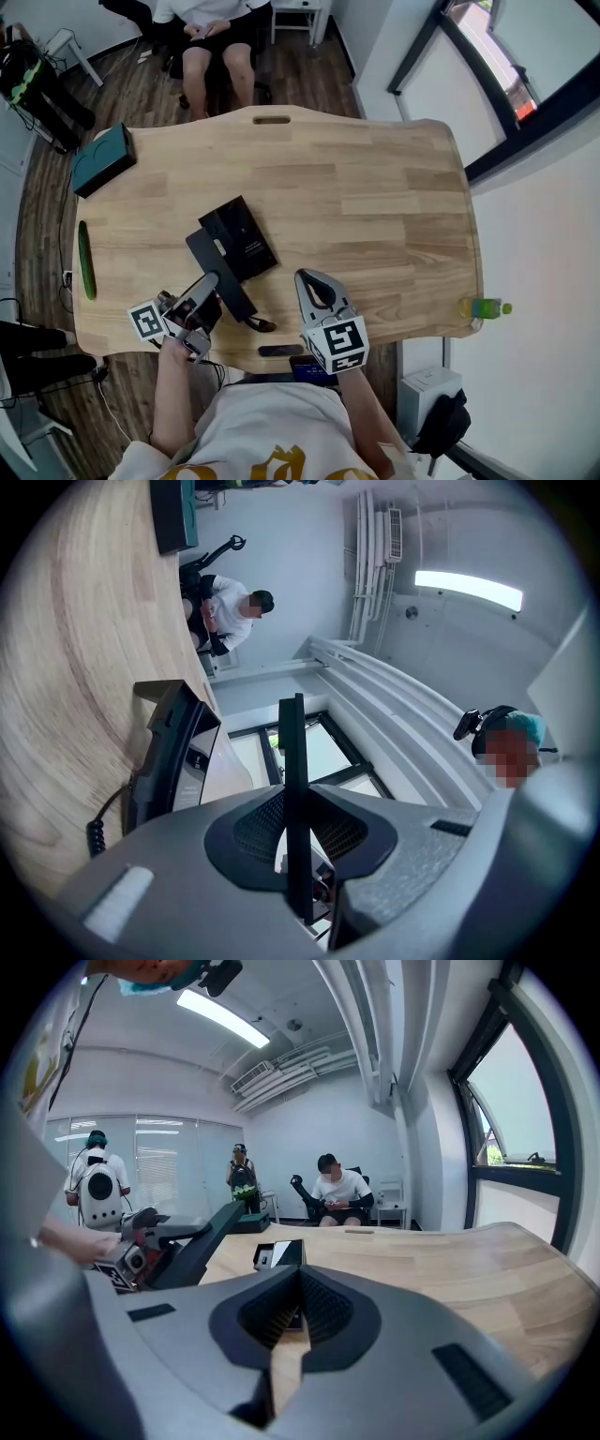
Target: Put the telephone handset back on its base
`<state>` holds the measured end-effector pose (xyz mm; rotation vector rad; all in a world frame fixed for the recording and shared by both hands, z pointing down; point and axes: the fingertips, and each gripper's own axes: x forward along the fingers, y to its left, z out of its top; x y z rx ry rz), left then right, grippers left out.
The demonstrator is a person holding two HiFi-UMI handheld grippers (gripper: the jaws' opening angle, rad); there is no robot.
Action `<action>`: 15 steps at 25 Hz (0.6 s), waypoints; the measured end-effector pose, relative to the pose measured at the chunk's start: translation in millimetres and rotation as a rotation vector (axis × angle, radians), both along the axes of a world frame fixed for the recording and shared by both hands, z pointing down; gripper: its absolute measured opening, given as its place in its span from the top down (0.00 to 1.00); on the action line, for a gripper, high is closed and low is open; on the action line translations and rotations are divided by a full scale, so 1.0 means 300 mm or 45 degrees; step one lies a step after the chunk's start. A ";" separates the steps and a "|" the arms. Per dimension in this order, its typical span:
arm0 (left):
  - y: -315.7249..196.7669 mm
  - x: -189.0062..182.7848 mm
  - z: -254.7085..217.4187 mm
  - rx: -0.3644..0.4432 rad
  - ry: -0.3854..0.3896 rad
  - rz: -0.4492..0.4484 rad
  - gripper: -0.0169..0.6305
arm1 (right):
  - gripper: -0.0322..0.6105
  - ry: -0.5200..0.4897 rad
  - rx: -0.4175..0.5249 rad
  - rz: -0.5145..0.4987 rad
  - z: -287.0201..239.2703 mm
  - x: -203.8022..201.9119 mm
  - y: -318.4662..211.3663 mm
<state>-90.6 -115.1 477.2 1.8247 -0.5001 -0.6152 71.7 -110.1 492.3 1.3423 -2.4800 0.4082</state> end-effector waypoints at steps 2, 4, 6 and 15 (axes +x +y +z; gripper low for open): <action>-0.008 -0.006 0.012 -0.002 -0.009 -0.003 0.86 | 0.95 0.001 -0.005 -0.003 0.008 -0.005 -0.009; -0.015 -0.012 0.025 -0.004 -0.024 -0.001 0.86 | 0.95 0.001 -0.010 -0.008 0.017 -0.012 -0.022; -0.019 -0.019 0.041 -0.015 -0.034 -0.005 0.86 | 0.95 0.001 -0.020 -0.013 0.028 -0.019 -0.030; -0.053 -0.046 0.112 -0.050 -0.036 -0.018 0.86 | 0.95 0.038 -0.051 -0.056 0.065 -0.057 -0.065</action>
